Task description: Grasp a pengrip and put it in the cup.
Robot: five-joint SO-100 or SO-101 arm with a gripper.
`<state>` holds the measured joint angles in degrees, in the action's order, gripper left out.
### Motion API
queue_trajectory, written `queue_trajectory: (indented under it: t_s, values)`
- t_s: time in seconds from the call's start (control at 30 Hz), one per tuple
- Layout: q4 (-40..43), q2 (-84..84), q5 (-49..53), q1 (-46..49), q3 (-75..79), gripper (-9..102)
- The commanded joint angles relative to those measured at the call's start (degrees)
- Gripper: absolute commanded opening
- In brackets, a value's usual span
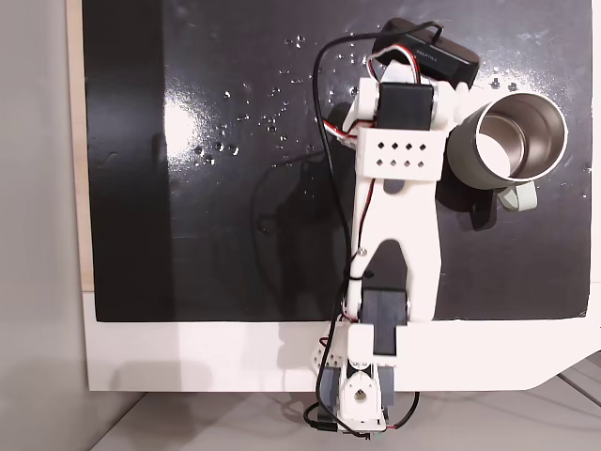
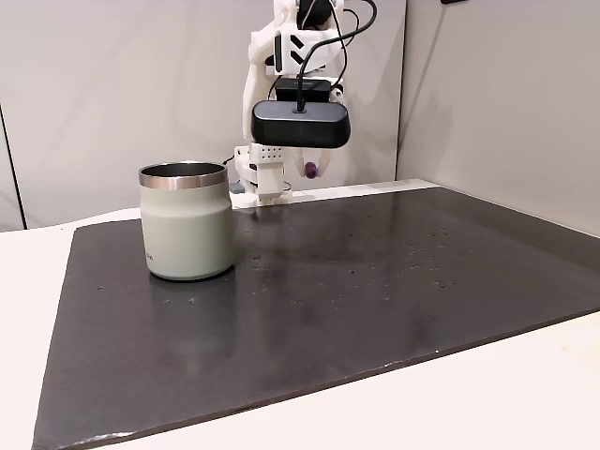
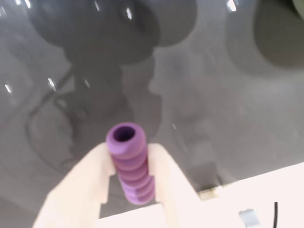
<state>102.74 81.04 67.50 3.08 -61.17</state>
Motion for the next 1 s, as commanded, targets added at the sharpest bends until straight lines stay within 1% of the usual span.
queue_trajectory:
  t_s: [0.0, 0.1, 0.2, 0.33, 0.5, 0.6, 0.7, 0.83, 0.97]
  values:
    - [0.4, 15.0, 2.0, -1.4, -10.5, 0]
    - [0.4, 25.5, 3.9, -1.6, -18.9, 0]
    - [0.4, 34.4, 7.4, 1.0, -23.6, 0]
    - [0.3, 40.6, 12.2, 8.6, -23.3, 0]
    - [-1.6, 38.7, 17.4, 20.7, -18.4, 0]
    - [-8.5, 38.2, 17.4, 25.8, -17.8, 0]
    - [-14.9, 36.5, 17.1, 28.6, -17.8, 0]
    - [-22.8, 32.7, 14.2, 29.9, -17.1, 0]
    - [-27.9, 27.8, 10.6, 30.0, -13.9, 0]
